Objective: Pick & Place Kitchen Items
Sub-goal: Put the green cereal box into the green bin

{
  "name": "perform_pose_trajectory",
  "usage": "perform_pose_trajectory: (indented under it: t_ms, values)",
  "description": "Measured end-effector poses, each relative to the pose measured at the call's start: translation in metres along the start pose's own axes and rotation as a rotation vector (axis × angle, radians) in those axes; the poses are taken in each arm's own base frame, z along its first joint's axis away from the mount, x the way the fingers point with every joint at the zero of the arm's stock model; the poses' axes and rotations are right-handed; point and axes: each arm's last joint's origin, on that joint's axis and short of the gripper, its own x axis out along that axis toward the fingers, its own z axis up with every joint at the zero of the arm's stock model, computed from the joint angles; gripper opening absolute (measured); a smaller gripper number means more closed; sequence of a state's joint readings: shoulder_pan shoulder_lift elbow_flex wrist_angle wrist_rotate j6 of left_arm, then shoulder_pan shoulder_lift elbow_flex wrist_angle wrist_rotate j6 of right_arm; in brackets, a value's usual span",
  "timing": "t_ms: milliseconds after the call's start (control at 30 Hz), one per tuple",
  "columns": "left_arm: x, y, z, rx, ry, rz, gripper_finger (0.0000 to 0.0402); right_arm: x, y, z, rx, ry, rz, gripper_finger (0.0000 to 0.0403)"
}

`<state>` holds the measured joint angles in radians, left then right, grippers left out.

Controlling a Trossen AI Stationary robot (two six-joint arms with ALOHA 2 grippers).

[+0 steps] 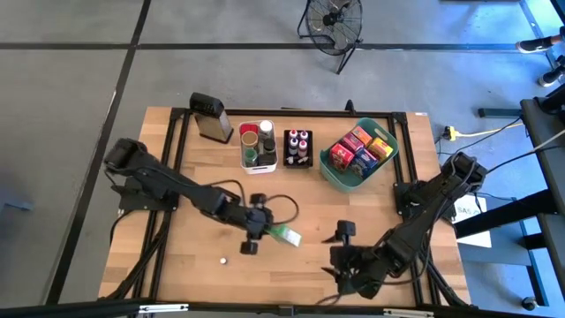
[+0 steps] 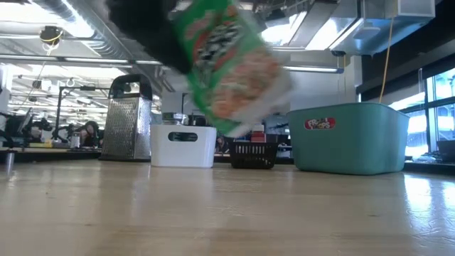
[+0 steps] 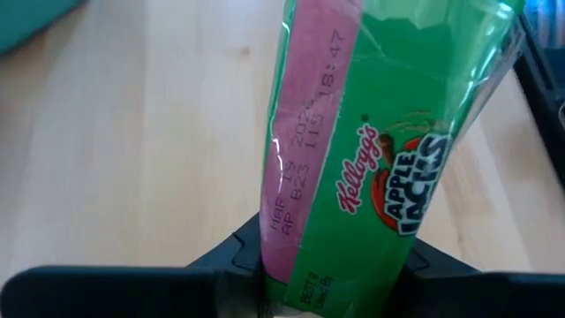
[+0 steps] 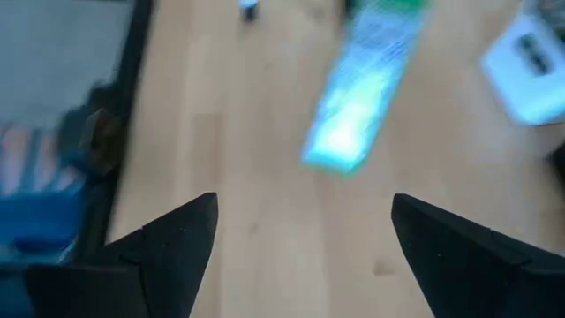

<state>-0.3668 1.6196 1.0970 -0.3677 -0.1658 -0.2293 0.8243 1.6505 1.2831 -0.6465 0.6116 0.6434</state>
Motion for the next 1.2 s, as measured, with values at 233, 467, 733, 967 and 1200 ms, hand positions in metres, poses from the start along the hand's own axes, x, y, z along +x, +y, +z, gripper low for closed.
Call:
perform_pose_trajectory:
  t_ms: [233,467,733,967,1200]
  values:
    - [0.031,-0.012,0.032,0.092,-0.006,0.0,0.0106,0.005,-0.009,0.006,0.019,-0.067,-0.112,0.0342]
    - [0.036,-0.018,0.045,0.118,-0.034,0.025,0.0107,0.003,-0.007,0.005,0.011,-0.087,-0.13,0.0342]
    - [0.034,-0.02,0.045,0.125,-0.04,0.056,0.0106,0.002,-0.005,0.003,0.008,-0.041,-0.064,0.0342]
    - [0.034,-0.02,0.052,0.15,-0.115,0.082,0.0108,0.002,-0.006,0.005,0.009,-0.075,-0.107,0.0342]
    - [0.035,-0.02,0.055,0.16,-0.153,0.096,0.0108,0.007,-0.014,0.015,0.039,-0.166,-0.199,0.0342]
